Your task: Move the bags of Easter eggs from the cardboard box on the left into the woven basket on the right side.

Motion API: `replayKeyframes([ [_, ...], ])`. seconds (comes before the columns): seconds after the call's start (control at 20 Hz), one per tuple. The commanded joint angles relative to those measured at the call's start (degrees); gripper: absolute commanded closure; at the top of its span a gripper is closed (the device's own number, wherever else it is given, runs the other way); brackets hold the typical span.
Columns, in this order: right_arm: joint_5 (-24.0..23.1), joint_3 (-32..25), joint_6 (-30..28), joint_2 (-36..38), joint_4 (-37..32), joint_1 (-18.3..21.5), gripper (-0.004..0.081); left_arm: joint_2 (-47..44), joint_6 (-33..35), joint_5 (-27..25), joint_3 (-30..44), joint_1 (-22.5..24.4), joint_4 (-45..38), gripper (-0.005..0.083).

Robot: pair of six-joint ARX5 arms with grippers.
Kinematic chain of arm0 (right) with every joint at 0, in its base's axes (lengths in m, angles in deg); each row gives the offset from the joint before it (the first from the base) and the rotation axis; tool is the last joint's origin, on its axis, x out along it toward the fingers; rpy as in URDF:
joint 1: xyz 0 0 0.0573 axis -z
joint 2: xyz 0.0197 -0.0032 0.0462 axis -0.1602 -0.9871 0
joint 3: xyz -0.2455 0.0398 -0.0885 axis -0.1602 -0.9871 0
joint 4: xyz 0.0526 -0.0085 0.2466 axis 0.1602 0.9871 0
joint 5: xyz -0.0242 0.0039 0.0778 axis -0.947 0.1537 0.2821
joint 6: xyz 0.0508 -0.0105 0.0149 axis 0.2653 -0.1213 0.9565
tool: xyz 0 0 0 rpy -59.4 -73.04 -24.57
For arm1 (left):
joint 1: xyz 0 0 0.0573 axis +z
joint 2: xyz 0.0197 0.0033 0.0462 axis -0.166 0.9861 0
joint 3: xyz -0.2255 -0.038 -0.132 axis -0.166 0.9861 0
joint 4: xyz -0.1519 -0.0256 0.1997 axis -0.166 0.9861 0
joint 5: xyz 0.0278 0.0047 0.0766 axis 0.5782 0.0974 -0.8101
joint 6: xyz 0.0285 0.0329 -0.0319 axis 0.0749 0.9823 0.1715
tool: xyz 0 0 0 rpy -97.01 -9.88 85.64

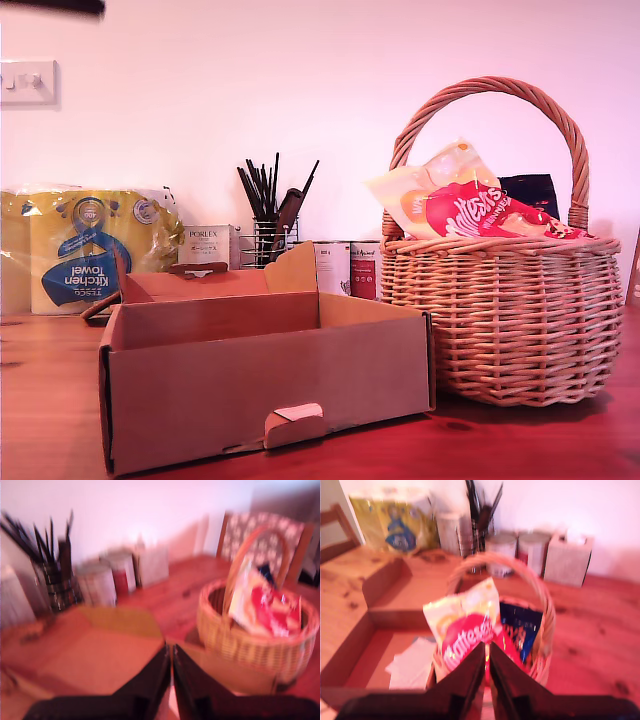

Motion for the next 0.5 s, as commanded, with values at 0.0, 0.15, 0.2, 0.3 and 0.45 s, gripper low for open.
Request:
replayKeyframes([
  [0.0, 0.02, -1.44, 0.39, -0.04, 0.66, 0.04, 0.0783, -0.09, -0.28, 0.20, 0.46, -0.13, 0.74, 0.0793],
  [0.15, 0.02, -1.44, 0.39, -0.28, 1.38, 0.04, 0.0783, 0.66, -0.26, 0.15, 0.46, -0.11, 2.56, 0.0792],
  [0.2, 0.02, -1.44, 0.37, -0.28, 1.62, 0.04, 0.0783, 0.72, -0.28, 0.17, 0.46, -0.11, 3.17, 0.0793],
  [0.3, 0.02, -1.44, 0.39, -0.28, 2.43, 0.04, 0.0783, 1.03, -0.28, 0.20, 0.46, -0.13, 3.85, 0.0793],
  [0.45, 0.02, -1.44, 0.39, -0.28, 2.91, 0.04, 0.0783, 1.05, -0.28, 0.20, 0.46, -0.13, 4.81, 0.0793],
])
